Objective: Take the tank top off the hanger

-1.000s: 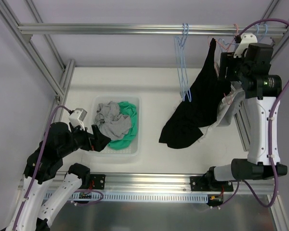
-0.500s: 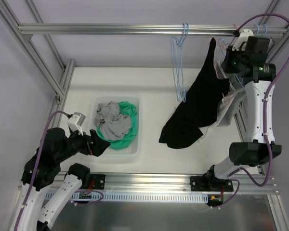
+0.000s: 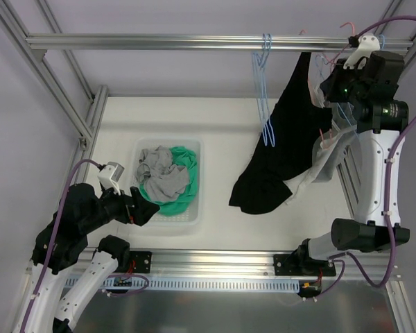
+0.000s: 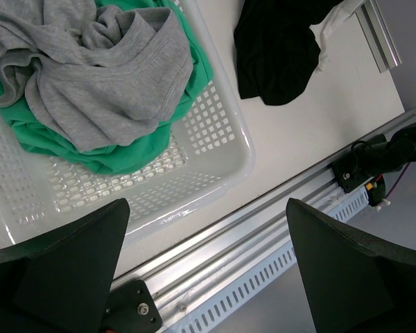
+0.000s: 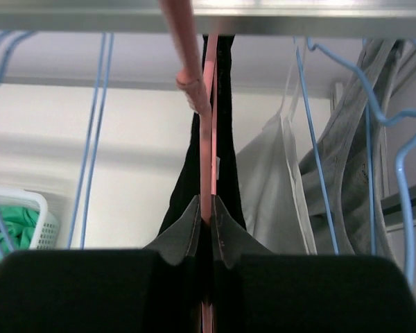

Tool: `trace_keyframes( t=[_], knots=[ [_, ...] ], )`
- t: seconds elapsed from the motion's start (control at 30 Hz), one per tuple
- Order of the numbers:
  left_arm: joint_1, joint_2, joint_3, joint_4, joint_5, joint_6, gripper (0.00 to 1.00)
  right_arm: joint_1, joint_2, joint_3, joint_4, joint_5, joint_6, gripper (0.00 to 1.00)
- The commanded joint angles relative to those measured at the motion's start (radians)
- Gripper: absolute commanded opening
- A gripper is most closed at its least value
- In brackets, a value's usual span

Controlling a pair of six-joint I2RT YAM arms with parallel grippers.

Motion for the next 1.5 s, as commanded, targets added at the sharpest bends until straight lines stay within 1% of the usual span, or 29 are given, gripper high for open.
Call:
trace_keyframes(
  t=[0.0,0.1,0.23,0.37,0.43,0.47,0.53,0.57,0.6,0.67,0.7,0.73,0.77,0.8,0.83,0.87,0.9,0.93,0.97,1.0,1.03,1.07,1.1,1.13,1.17,1.23,1.27,1.4,1.47],
  knots=[
    [-0.001,0.008,-0.011,0.009,0.021,0.014,0.99,-0.001,-0.072,0.009,0.120,-0.045,0.032,0.00],
    [-0.002,0.014,-0.006,0.012,0.019,0.012,0.99,-0.001,-0.113,-0.028,0.115,-0.053,0.041,0.00],
    [-0.002,0.073,0.034,0.041,0.004,-0.002,0.99,-0.001,-0.246,-0.143,0.091,-0.056,0.061,0.00],
    [-0.002,0.200,0.179,0.157,0.089,-0.051,0.99,-0.001,-0.386,-0.280,0.007,-0.090,0.086,0.00],
    [-0.004,0.292,0.237,0.202,0.154,-0.086,0.99,-0.001,-0.456,-0.337,-0.038,-0.117,0.104,0.00],
    [-0.020,0.324,0.292,0.223,0.166,-0.095,0.99,-0.001,-0.534,-0.395,-0.052,-0.127,0.107,0.00],
    [-0.072,0.404,0.365,0.272,0.122,-0.120,0.99,0.001,-0.616,-0.442,-0.099,-0.142,0.106,0.00],
    [-0.185,0.431,0.388,0.289,0.085,-0.121,0.99,-0.001,-0.689,-0.456,-0.127,-0.141,0.098,0.00],
    [-0.267,0.489,0.414,0.307,-0.044,-0.111,0.99,-0.001,-0.725,-0.469,-0.189,-0.130,0.097,0.00],
    [-0.440,0.559,0.512,0.315,-0.187,-0.079,0.99,-0.001,-0.794,-0.480,-0.251,-0.118,0.090,0.00],
    [-0.585,0.638,0.547,0.320,-0.247,-0.040,0.99,0.001,-0.863,-0.489,-0.291,-0.118,0.093,0.00],
    [-0.644,0.680,0.586,0.329,-0.331,-0.019,0.99,0.002,-0.900,-0.494,-0.309,-0.108,0.101,0.00],
    [-0.695,0.724,0.665,0.334,-0.361,0.004,0.99,0.007,-0.935,-0.500,-0.325,-0.105,0.110,0.00],
    [-0.779,0.811,0.705,0.340,-0.392,0.052,0.99,0.013,-1.002,-0.502,-0.361,-0.104,0.119,0.00],
    [-0.813,0.855,0.791,0.354,-0.427,0.076,0.99,0.014,-1.030,-0.496,-0.384,-0.084,0.120,0.00],
    [-0.841,0.943,0.840,0.360,-0.429,0.104,0.99,0.017,-1.052,-0.488,-0.410,-0.067,0.121,0.00],
    [-0.885,0.991,0.885,0.366,-0.423,0.148,0.99,0.036,-1.082,-0.474,-0.464,-0.049,0.120,0.00],
    [-0.901,1.034,0.987,0.375,-0.409,0.167,0.99,0.051,-1.093,-0.450,-0.483,-0.018,0.124,0.00],
    [-0.918,1.124,1.039,0.377,-0.412,0.185,0.98,0.086,-1.099,-0.433,-0.502,-0.007,0.126,0.00],
    [-0.932,1.169,1.087,0.377,-0.421,0.222,0.98,0.105,-1.104,-0.411,-0.548,0.008,0.120,0.00],
    [-0.954,1.209,1.176,0.378,-0.432,0.241,0.98,0.120,-1.104,-0.369,-0.564,0.042,0.118,0.00],
    [-0.959,1.282,1.219,0.383,-0.452,0.254,0.97,0.151,-1.106,-0.344,-0.581,0.053,0.118,0.00],
    [-0.962,1.320,1.256,0.384,-0.455,0.273,0.95,0.163,-1.104,-0.318,-0.614,0.059,0.118,0.00],
    [-0.962,1.349,1.322,0.383,-0.455,0.276,0.91,0.172,-1.101,-0.295,-0.624,0.060,0.120,0.00],
    [-0.962,1.395,1.345,0.386,-0.447,0.278,0.88,0.191,-1.100,-0.261,-0.633,0.059,0.121,0.00],
    [-0.962,1.426,1.376,0.387,-0.432,0.278,0.81,0.206,-1.095,-0.246,-0.647,0.038,0.124,0.00],
    [-0.962,1.441,1.377,0.390,-0.423,0.275,0.79,0.223,-1.093,-0.244,-0.648,0.031,0.124,0.00],
    [-0.962,1.476,1.376,0.433,-0.383,0.255,0.75,0.241,-1.093,-0.249,-0.655,0.010,0.121,0.00],
    [-0.962,1.485,1.374,0.443,-0.374,0.248,0.74,0.249,-1.092,-0.247,-0.653,0.010,0.118,0.00]
  ],
)
